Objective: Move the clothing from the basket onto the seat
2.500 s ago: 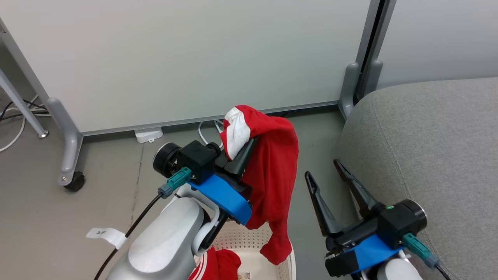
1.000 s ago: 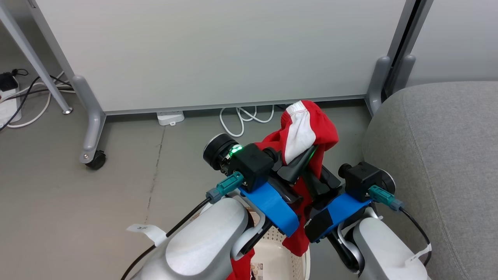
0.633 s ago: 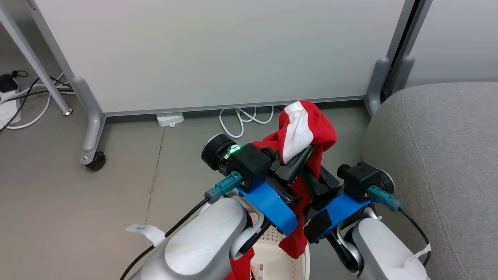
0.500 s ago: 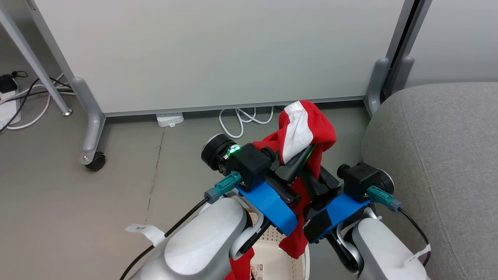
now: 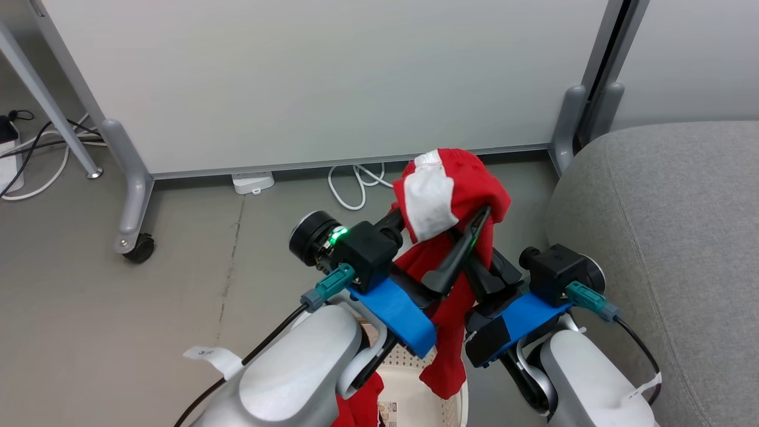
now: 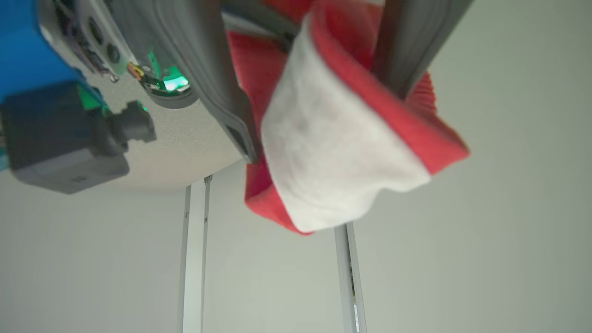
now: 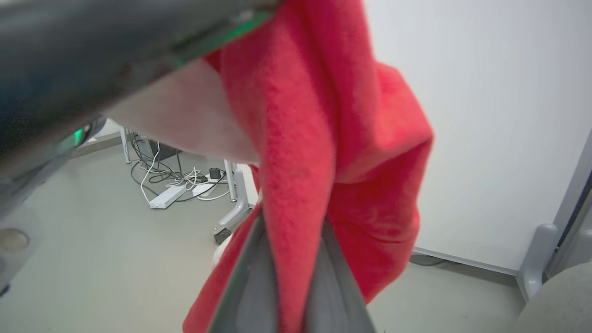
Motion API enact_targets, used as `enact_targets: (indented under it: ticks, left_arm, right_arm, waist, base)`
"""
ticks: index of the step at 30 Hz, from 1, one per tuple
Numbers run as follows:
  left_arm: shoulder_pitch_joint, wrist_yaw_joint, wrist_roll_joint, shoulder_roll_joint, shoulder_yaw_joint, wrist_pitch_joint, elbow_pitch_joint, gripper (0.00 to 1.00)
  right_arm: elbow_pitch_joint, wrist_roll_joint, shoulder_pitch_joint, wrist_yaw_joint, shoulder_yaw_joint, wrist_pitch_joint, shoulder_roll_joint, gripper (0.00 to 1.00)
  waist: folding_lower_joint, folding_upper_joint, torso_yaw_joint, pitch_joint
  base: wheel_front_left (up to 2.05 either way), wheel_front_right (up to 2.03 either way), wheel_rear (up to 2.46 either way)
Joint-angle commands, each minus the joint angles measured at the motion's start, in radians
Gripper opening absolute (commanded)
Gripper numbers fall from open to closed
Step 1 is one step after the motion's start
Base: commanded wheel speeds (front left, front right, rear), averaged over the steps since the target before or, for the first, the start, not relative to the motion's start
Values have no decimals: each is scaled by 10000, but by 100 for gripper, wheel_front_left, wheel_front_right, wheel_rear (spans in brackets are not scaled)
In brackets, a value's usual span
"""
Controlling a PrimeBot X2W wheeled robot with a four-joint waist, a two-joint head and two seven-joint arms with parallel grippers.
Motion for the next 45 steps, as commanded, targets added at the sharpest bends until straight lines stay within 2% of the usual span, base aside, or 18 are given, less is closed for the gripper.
enact_targets:
  ticks: [1, 14, 30, 39, 45]
  left_arm:
    - [175, 64, 2, 117, 51, -9, 51, 100]
    - [777, 253, -3, 587, -108, -9, -134, 100]
    - [1274, 493, 191, 1186, -224, -45, -499, 100]
    - [1023, 414, 390, 1139, -221, -80, -597, 100]
    - [922, 324, 481, 1016, -206, -95, -464, 100]
  right_arm:
    - [-108, -95, 94, 9, -61, -33, -17, 0]
    - [-845, -588, 494, 7, -1115, -35, -16, 0]
    - [-1844, -959, 1207, 7, -2604, -35, -13, 0]
    - [-2449, -789, 1717, 7, -3096, -35, -7, 0]
    - [-2671, -684, 2073, 7, -3075, -35, -10, 0]
  waist:
    - [0, -1, -45, 5]
    - [0, -1, -898, 341]
    - [0, -1, -2966, 1019]
    - [0, -1, -3994, 1363]
    - [0, -1, -4282, 1398]
  base:
    - [0, 0, 0]
    - [0, 0, 0]
    - [0, 0, 0]
    - [0, 0, 0]
    - [0, 0, 0]
